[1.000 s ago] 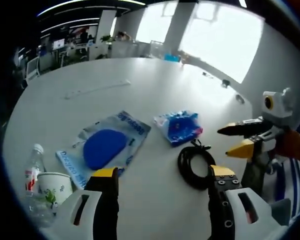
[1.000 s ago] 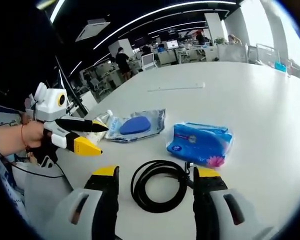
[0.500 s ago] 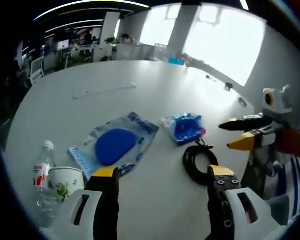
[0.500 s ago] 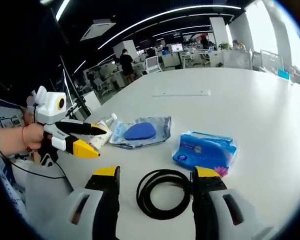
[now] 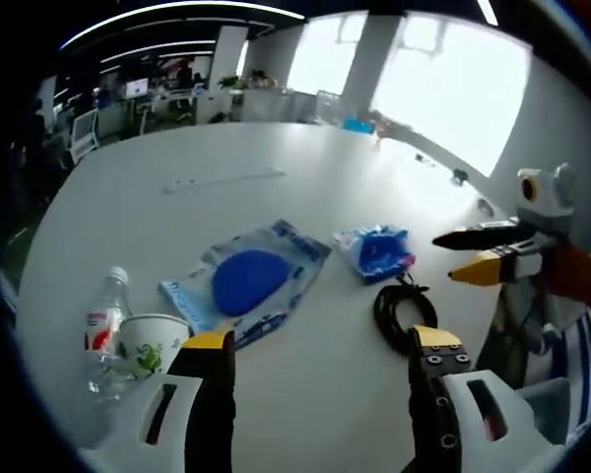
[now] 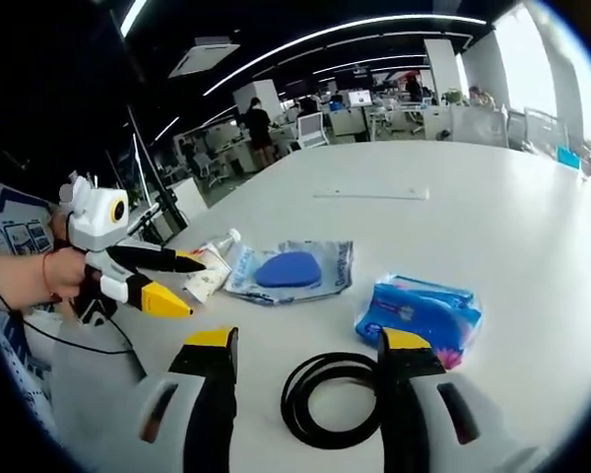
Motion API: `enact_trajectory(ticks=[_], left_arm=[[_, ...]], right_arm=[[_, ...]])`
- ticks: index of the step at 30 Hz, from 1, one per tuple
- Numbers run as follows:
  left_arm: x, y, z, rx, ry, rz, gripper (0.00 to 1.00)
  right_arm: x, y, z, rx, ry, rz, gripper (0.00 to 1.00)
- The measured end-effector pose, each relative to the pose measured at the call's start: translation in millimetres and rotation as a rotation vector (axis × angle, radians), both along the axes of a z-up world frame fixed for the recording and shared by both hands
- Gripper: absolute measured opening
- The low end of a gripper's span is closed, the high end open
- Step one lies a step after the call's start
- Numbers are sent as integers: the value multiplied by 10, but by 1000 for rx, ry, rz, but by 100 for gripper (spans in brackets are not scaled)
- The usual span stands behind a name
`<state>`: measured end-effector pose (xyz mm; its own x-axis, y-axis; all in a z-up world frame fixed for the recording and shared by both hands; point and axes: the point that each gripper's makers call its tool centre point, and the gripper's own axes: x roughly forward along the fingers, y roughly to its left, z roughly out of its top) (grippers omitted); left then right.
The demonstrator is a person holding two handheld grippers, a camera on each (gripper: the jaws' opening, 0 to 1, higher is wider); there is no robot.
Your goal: Arrange the tabletop items into an orderly group along one side of the table until the central work area is clear of visible clutter.
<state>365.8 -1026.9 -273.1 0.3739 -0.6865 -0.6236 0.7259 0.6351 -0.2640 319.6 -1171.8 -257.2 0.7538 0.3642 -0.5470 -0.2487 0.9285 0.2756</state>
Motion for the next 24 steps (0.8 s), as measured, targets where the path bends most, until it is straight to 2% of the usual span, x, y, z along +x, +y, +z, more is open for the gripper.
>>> enact_trajectory(ticks=[24], left_arm=[[9, 315, 33, -3, -4, 61, 67]], right_arm=[[279, 218, 171, -17, -38, 65, 54]])
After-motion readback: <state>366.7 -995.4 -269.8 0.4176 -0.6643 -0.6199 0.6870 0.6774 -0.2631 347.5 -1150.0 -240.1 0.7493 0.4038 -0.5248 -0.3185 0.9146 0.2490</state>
